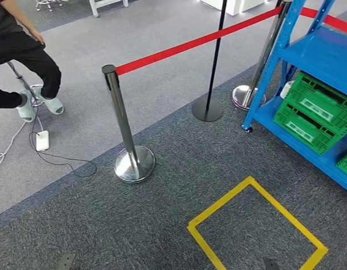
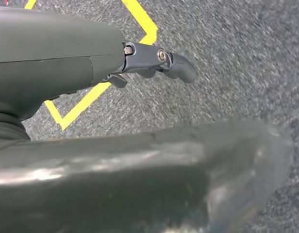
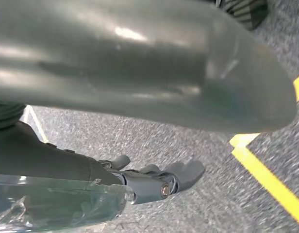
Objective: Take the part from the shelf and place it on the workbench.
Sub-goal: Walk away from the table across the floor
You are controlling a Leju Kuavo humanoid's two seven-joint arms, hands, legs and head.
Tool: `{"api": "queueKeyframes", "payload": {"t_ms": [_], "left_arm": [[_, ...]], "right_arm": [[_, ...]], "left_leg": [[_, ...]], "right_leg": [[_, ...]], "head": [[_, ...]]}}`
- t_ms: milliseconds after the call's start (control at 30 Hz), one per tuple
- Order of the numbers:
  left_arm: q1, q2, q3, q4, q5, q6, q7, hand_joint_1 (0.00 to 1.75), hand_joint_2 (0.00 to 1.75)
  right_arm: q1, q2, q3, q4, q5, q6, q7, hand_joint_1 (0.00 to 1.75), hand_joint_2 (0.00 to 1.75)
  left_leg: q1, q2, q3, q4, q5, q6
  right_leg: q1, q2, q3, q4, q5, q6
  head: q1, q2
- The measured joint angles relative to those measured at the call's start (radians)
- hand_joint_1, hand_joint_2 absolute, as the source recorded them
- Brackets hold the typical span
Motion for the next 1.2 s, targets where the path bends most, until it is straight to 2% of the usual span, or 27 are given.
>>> {"api": "queueKeyframes", "payload": {"t_ms": [67, 100, 167, 200, 233, 267, 333, 367, 400, 433, 467, 500, 533, 567, 633, 667, 700, 733, 767, 800, 867, 933, 1000, 1067, 1133, 1167, 1200], "left_arm": [[-0.001, -0.001, 0.0, 0.0, 0.0, 0.0, 0.002, 0.0, 0.0], [0.0, -0.002, 0.0, 0.0, -0.001, 0.0, 0.002, 0.0, 0.0], [0.005, -0.002, 0.0, 0.0, -0.002, 0.0, 0.003, 0.0, 0.0], [0.006, -0.002, 0.0, 0.0, -0.002, 0.0, 0.004, 0.0, 0.0], [0.006, -0.002, 0.0, 0.0, -0.002, 0.0, 0.004, 0.0, 0.0], [0.006, -0.001, 0.0, 0.0, -0.002, 0.0, 0.004, 0.0, 0.0], [0.005, -0.001, 0.0, 0.0, -0.002, 0.0, 0.004, 0.0, 0.0], [0.005, -0.001, 0.0, 0.0, -0.002, 0.0, 0.004, 0.0, 0.0], [0.004, -0.001, 0.0, 0.0, -0.002, 0.0, 0.004, 0.0, 0.0], [0.003, -0.001, 0.0, 0.0, -0.001, -0.001, 0.004, 0.0, 0.0], [0.002, -0.001, 0.0, 0.0, -0.001, -0.001, 0.004, 0.0, 0.0], [0.0, -0.002, 0.0, 0.0, -0.001, -0.002, 0.004, 0.0, 0.0], [0.0, -0.002, 0.0, 0.0, -0.001, -0.003, 0.004, 0.0, 0.0], [0.0, -0.002, 0.0, 0.0, -0.001, -0.003, 0.004, 0.0, 0.0], [0.003, -0.001, 0.0, 0.0, -0.001, -0.004, 0.004, 0.0, 0.0], [0.004, 0.0, 0.0, 0.0, -0.001, -0.004, 0.004, 0.0, 0.0], [0.005, 0.0, 0.0, 0.0, -0.001, -0.004, 0.004, 0.0, 0.0], [0.005, 0.001, 0.0, 0.0, -0.001, -0.004, 0.004, 0.0, 0.0], [0.005, 0.0, 0.0, 0.0, -0.001, -0.004, 0.004, 0.0, 0.0], [0.004, 0.0, 0.0, 0.0, -0.001, -0.004, 0.004, 0.0, 0.0], [0.004, -0.001, 0.0, 0.0, -0.001, -0.004, 0.004, 0.0, 0.0], [0.004, 0.0, 0.0, 0.0, -0.001, -0.003, 0.004, 0.0, 0.0], [0.001, 0.0, -0.001, 0.0, -0.002, -0.003, 0.004, 0.0, 0.0], [-0.002, -0.001, -0.001, 0.0, -0.004, -0.003, 0.004, 0.0, 0.0], [0.001, -0.002, -0.001, 0.001, -0.006, -0.003, 0.004, 0.0, 0.0], [0.004, -0.003, -0.001, 0.001, -0.007, -0.003, 0.004, 0.0, 0.0], [0.007, -0.003, -0.001, 0.001, -0.007, -0.003, 0.004, 0.0, 0.0]], "right_arm": [[-0.002, -0.001, 0.0, 0.0, 0.0, -0.001, 0.0, 0.0, 0.0], [-0.004, -0.001, 0.0, 0.0, 0.0, -0.001, 0.0, 0.0, 0.0], [-0.007, -0.001, 0.0, 0.0, 0.0, 0.0, 0.0, 0.0, 0.0], [-0.006, -0.001, 0.0, 0.0, 0.0, 0.0, 0.0, 0.0, 0.0], [-0.004, -0.002, 0.0, 0.0, 0.0, 0.0, 0.0, 0.0, 0.0], [-0.004, -0.002, 0.0, 0.0, 0.0, 0.0, 0.0, 0.0, 0.0], [-0.005, -0.002, -0.001, 0.0, 0.0, 0.0, 0.0, 0.0, 0.0], [-0.006, -0.002, -0.001, 0.0, 0.0, 0.0, 0.0, 0.0, 0.0], [-0.006, -0.002, -0.001, 0.0, -0.001, 0.001, 0.0, 0.0, 0.0], [-0.005, -0.002, -0.001, 0.0, -0.001, 0.001, 0.0, 0.0, 0.0], [-0.002, -0.002, 0.0, 0.0, -0.002, 0.002, 0.0, 0.0, 0.0], [0.002, -0.002, 0.0, 0.0, -0.002, 0.002, 0.0, 0.0, 0.0], [0.005, -0.002, 0.0, 0.0, -0.002, 0.003, 0.0, 0.0, 0.0], [0.005, -0.002, 0.0, 0.0, -0.002, 0.003, 0.0, 0.0, 0.0], [0.001, -0.002, 0.0, 0.0, -0.002, 0.003, 0.0, 0.0, 0.0], [-0.001, -0.001, 0.0, 0.0, -0.002, 0.003, 0.0, 0.0, 0.0], [0.0, -0.002, 0.0, 0.0, -0.002, 0.003, 0.0, 0.0, 0.0], [0.001, -0.002, 0.0, 0.0, -0.002, 0.003, 0.0, 0.0, 0.0], [0.002, -0.002, 0.0, 0.0, -0.002, 0.003, 0.0, 0.0, 0.0], [0.003, -0.003, 0.0, 0.0, -0.002, 0.003, 0.0, 0.0, 0.0], [-0.001, -0.003, 0.0, 0.0, -0.002, 0.003, -0.001, 0.0, 0.0], [-0.005, -0.003, 0.0, 0.0, -0.002, 0.003, -0.001, 0.0, 0.0], [-0.005, -0.003, 0.0, 0.0, -0.002, 0.003, -0.001, 0.0, 0.0], [-0.004, -0.004, -0.001, 0.0, -0.002, 0.003, -0.001, 0.0, 0.0], [-0.008, -0.005, -0.001, 0.0, -0.002, 0.003, -0.001, 0.0, 0.0], [-0.01, -0.005, -0.001, 0.0, -0.002, 0.003, -0.001, 0.0, 0.0], [-0.01, -0.005, -0.001, 0.0, -0.002, 0.003, -0.001, 0.0, 0.0]], "left_leg": [[0.004, -0.039, -0.026, 0.062, -0.044, -0.01], [0.005, -0.064, -0.057, 0.13, -0.079, -0.012], [0.005, -0.082, -0.134, 0.279, -0.138, -0.013], [0.005, -0.085, -0.158, 0.317, -0.141, -0.012], [0.006, -0.086, -0.163, 0.315, -0.122, -0.011], [0.007, -0.089, -0.149, 0.273, -0.086, -0.01], [0.012, -0.127, -0.09, 0.135, -0.008, -0.009], [0.015, -0.149, -0.064, 0.075, 0.013, -0.007], [0.017, -0.166, -0.049, 0.037, 0.021, -0.004], [0.016, -0.17, -0.043, 0.02, 0.02, 0.001], [0.016, -0.161, -0.041, 0.015, 0.018, 0.009], [0.015, -0.151, -0.041, 0.014, 0.02, 0.016], [0.015, -0.14, -0.04, 0.012, 0.023, 0.024], [0.014, -0.128, -0.04, 0.01, 0.025, 0.031], [0.009, -0.101, -0.039, 0.009, 0.024, 0.039], [0.007, -0.086, -0.039, 0.009, 0.023, 0.041], [0.005, -0.073, -0.039, 0.01, 0.022, 0.042], [0.005, -0.061, -0.037, 0.01, 0.021, 0.042], [0.005, -0.049, -0.035, 0.01, 0.019, 0.041], [0.005, -0.037, -0.031, 0.01, 0.016, 0.038], [0.0, -0.016, -0.022, 0.012, 0.008, 0.028], [-0.005, 0.004, -0.018, 0.013, 0.004, 0.018], [-0.003, 0.017, -0.015, 0.014, 0.0, 0.009], [0.001, -0.015, -0.029, 0.052, -0.032, -0.002], [0.003, -0.065, -0.087, 0.176, -0.1, -0.008], [0.004, -0.077, -0.125, 0.25, -0.13, -0.009], [0.004, -0.082, -0.156, 0.307, -0.145, -0.009]], "right_leg": [[-0.004, 0.021, 0.0, -0.004, 0.004, -0.011], [-0.005, 0.032, -0.001, -0.004, 0.005, -0.014], [-0.004, 0.059, -0.004, -0.004, 0.007, -0.019], [-0.004, 0.073, -0.004, -0.004, 0.007, -0.02], [-0.005, 0.087, -0.004, -0.003, 0.008, -0.019], [-0.006, 0.102, -0.003, -0.003, 0.009, -0.018], [-0.006, 0.131, -0.003, -0.001, 0.01, -0.01], [-0.006, 0.145, -0.006, 0.001, 0.01, -0.005], [-0.006, 0.157, -0.01, 0.001, 0.012, 0.002], [-0.006, 0.168, -0.015, 0.0, 0.014, 0.009], [-0.009, 0.178, -0.02, -0.004, 0.016, 0.016], [-0.011, 0.175, -0.023, -0.004, 0.015, 0.021], [-0.01, 0.154, -0.031, 0.01, 0.005, 0.025], [-0.008, 0.123, -0.05, 0.048, -0.021, 0.028], [-0.006, 0.06, -0.117, 0.19, -0.097, 0.031], [-0.006, 0.048, -0.151, 0.266, -0.129, 0.033], [-0.006, 0.045, -0.172, 0.313, -0.142, 0.033], [-0.006, 0.043, -0.173, 0.32, -0.136, 0.033], [-0.005, 0.04, -0.152, 0.283, -0.112, 0.033], [-0.005, 0.029, -0.113, 0.215, -0.078, 0.031], [-0.002, -0.02, -0.032, 0.072, -0.024, 0.024], [0.002, -0.042, -0.004, 0.016, -0.01, 0.011], [0.002, -0.016, -0.01, 0.016, -0.008, -0.002], [-0.002, 0.008, -0.011, 0.013, -0.004, -0.012], [-0.005, 0.032, -0.013, 0.012, 0.0, -0.021], [-0.005, 0.046, -0.015, 0.012, 0.001, -0.024], [-0.005, 0.061, -0.016, 0.012, 0.002, -0.025]], "head": [[-0.002, 0.0], [-0.004, 0.0], [-0.005, 0.0], [-0.005, 0.0], [-0.006, 0.0], [-0.006, 0.0], [-0.007, 0.0], [-0.008, 0.0], [-0.008, 0.0], [-0.009, 0.0], [-0.009, 0.0], [-0.009, 0.0], [-0.007, 0.0], [-0.003, 0.0], [0.004, 0.0], [0.005, 0.0], [0.005, 0.0], [0.005, 0.0], [0.005, 0.0], [0.005, 0.0], [0.007, 0.0], [0.004, 0.0], [0.0, 0.0], [-0.002, 0.0], [-0.006, 0.0], [-0.008, 0.0], [-0.008, 0.0]]}}
